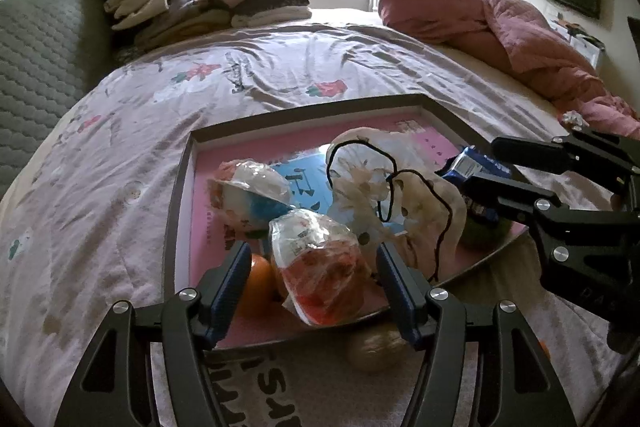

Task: Organize objects
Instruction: 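Open right tool to release white bag in tray while left tool withdraws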

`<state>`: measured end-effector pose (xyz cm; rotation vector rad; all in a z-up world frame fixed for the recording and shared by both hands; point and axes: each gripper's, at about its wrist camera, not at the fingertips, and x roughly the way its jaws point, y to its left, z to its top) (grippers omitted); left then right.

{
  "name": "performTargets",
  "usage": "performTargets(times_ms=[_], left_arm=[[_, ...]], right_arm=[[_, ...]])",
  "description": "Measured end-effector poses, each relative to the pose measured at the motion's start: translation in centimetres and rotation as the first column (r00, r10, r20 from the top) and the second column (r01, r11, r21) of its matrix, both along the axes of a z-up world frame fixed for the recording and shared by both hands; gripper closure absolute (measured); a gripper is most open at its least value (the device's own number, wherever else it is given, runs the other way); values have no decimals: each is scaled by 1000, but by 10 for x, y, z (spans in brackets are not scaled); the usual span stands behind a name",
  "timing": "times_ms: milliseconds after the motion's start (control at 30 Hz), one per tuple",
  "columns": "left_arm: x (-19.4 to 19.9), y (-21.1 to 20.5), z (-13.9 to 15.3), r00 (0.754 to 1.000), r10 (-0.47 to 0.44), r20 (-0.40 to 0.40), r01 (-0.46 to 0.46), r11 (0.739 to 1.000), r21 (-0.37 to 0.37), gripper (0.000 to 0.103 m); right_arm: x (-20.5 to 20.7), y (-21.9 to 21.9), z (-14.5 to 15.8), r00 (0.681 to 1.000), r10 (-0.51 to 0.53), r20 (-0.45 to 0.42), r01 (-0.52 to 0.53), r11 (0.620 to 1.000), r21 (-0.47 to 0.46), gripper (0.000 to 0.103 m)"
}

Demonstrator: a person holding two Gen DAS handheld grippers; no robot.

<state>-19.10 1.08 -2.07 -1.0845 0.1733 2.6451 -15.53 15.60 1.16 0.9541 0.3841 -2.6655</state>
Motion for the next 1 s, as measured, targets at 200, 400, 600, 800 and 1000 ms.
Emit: performTargets(times_ms=[200,400,600,800,1000], left_arm=[[2,-1,5,1000,5,-14,-5,1000,6,32],[4,-1,10,1000,2,-24,-2,1000,9,31],[7,0,15,999,5,-37,-5,1000,11,29],[11,0,21,998,21,-51,-21,1000,5,29],[20,-1,32,996,30,-79,-30,1000,-3,28]], right_arm=[[1,-1,3,1000,-1,-8,1,1000,-5,66],[2,-2,4,1000,-6,-12,6,1000,-7,65],[4,-1,7,1000,-14,-22,14,1000,-18,61],[6,1,12,999,-14,-31,13,999,-30,60],[15,2,22,998,-4,-59,0,998,-56,55]])
